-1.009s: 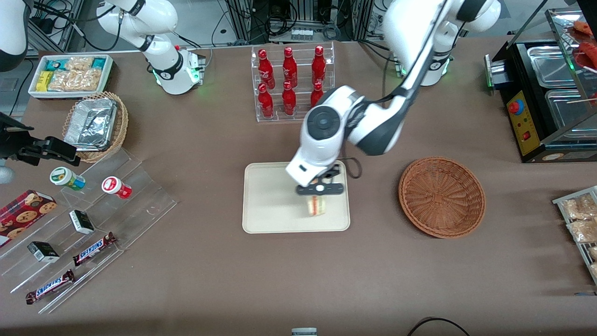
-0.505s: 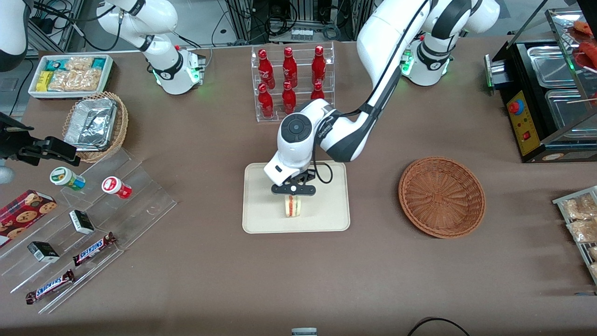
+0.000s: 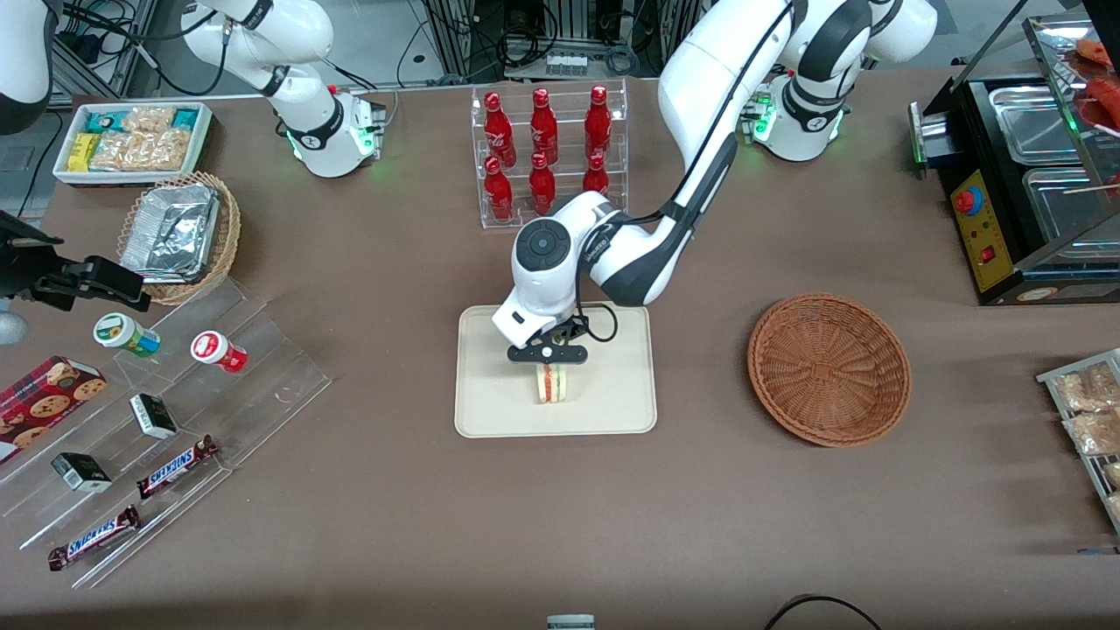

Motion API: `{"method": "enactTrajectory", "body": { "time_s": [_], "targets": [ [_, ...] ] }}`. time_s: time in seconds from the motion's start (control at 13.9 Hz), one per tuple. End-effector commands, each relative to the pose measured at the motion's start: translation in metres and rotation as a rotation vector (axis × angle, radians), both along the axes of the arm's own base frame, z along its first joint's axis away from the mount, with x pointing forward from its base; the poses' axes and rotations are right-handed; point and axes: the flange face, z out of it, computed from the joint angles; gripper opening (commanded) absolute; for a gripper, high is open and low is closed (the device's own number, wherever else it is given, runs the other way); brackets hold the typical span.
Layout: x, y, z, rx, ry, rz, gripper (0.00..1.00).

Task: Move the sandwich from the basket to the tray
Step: 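Lower the sandwich onto the tray and open the left gripper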

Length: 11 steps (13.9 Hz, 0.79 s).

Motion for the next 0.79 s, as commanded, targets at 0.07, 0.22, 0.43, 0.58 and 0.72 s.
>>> {"method": "enactTrajectory", "body": {
  "time_s": [0.07, 0.22, 0.43, 0.58, 0.72],
  "targets": [
    [0.002, -0.009, -0.007, -0.002, -0.041, 0.003, 0.17],
    [0.003, -0.009, -0.007, 0.005, -0.048, -0.005, 0.77],
    [0.006, -0.008, 0.01, 0.005, -0.071, -0.007, 0.98],
    [0.009, -0.006, 0.037, -0.011, -0.089, 0.001, 0.99],
    [0.012, 0.006, 0.071, 0.006, -0.074, 0.02, 0.99]
  ]
}}
